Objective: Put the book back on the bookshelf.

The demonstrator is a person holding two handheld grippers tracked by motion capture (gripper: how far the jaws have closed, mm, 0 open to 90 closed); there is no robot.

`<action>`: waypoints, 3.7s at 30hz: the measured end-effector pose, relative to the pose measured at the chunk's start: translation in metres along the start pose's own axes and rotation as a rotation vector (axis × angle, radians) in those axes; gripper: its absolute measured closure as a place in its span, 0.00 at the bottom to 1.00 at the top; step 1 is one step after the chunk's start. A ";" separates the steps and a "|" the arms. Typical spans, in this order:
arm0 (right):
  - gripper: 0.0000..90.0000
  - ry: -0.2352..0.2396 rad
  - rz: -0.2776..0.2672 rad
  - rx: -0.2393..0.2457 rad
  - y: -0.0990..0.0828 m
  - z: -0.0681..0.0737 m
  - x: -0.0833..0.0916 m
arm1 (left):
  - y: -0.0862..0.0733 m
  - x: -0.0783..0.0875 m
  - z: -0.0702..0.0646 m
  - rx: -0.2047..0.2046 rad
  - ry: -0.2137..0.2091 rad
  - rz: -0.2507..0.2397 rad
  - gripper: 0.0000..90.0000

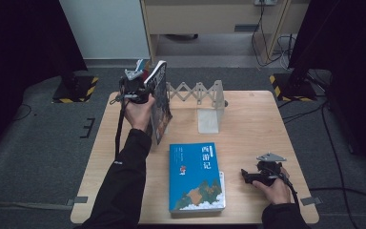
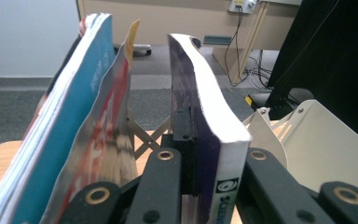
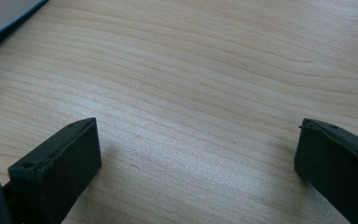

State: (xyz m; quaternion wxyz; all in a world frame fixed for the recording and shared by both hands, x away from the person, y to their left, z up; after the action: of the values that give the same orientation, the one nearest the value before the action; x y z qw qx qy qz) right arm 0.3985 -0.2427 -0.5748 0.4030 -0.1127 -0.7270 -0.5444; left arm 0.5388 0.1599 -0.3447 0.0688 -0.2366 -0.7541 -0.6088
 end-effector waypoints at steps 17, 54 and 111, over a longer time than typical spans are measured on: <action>0.01 0.003 0.001 0.000 0.000 0.001 0.000 | -0.025 0.023 0.003 -0.043 -0.019 0.050 0.91; 0.01 0.007 0.001 0.003 0.000 0.001 0.000 | -0.023 0.038 0.016 -0.022 0.039 0.104 0.84; 0.01 0.013 0.001 0.007 0.000 0.002 0.000 | 0.003 0.008 0.013 -0.076 0.139 -0.050 0.92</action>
State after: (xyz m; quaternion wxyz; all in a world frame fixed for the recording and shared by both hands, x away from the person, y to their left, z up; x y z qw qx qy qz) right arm 0.3980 -0.2412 -0.5749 0.4085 -0.1081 -0.7261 -0.5425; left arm 0.5359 0.1749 -0.3420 0.0971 -0.1773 -0.7296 -0.6533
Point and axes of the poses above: each handheld gripper's, and its own axes: x roughly backward along the jaws, y roughly out of its top, z roughly to its left, the point moved 5 cm from there along -x, roughly forward along the jaws, and after that the axes turned 7 degrees about x, right-handed, at the moved point
